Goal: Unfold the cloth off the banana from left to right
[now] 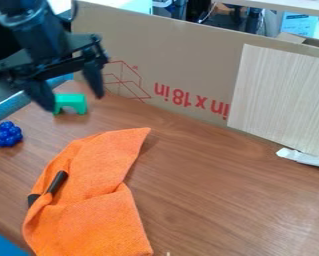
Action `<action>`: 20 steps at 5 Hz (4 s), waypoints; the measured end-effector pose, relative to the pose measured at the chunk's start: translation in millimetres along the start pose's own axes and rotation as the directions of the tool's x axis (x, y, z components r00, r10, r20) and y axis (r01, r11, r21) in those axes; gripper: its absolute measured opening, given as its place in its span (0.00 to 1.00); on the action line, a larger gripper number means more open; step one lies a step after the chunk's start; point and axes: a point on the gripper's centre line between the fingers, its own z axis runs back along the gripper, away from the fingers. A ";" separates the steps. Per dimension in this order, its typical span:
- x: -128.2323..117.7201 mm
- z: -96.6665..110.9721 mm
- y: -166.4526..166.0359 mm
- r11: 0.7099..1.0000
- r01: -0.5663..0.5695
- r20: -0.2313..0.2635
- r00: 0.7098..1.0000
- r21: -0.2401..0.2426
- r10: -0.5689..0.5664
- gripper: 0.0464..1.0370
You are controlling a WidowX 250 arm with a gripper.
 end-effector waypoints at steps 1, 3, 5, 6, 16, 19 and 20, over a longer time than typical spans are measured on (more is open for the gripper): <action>-4.4 -18.6 26.2 0.999 0.005 0.001 1.000 0.034 -0.005 0.96; -11.9 -58.4 60.7 0.994 0.021 -0.010 1.000 0.110 -0.020 0.96; -21.7 -70.6 84.5 0.985 0.057 0.009 0.998 0.160 -0.059 0.96; -26.4 -82.7 93.2 0.981 0.079 -0.001 0.997 0.174 -0.080 0.96; -17.6 -72.5 28.8 1.000 -0.002 -0.021 1.000 0.018 0.003 0.01; -20.7 -123.9 -78.5 0.995 -0.092 -0.125 0.987 0.047 0.097 0.01; -28.9 -140.2 -102.5 0.996 -0.066 -0.151 0.986 0.055 0.074 0.01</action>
